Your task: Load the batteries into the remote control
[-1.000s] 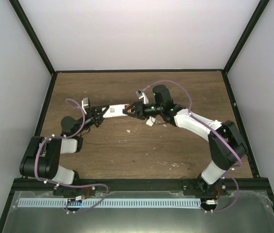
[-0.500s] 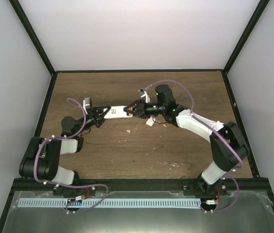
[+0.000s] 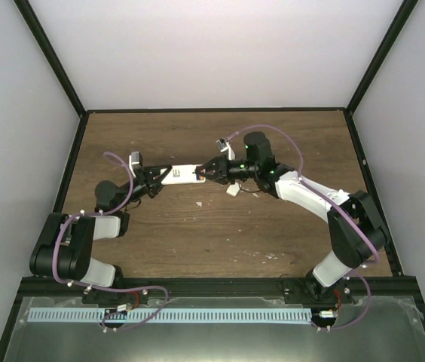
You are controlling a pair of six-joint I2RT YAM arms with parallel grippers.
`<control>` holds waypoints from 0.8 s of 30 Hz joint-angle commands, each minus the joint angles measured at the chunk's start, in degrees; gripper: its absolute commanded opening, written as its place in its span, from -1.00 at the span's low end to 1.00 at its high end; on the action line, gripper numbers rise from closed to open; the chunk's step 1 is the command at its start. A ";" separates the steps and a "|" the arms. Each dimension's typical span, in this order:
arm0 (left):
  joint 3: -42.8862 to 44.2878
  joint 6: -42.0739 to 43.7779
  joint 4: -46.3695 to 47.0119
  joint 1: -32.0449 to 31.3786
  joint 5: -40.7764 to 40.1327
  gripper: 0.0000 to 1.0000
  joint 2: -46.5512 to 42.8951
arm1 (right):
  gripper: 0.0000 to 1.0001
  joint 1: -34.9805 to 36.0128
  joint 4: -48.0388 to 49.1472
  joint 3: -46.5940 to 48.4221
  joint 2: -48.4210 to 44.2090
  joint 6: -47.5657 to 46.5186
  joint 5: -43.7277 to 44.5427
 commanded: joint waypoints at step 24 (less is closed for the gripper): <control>1.45 9.38 -10.87 2.48 1.60 -1.00 -2.74 | 0.22 -3.91 -22.80 8.14 -3.72 -18.74 15.02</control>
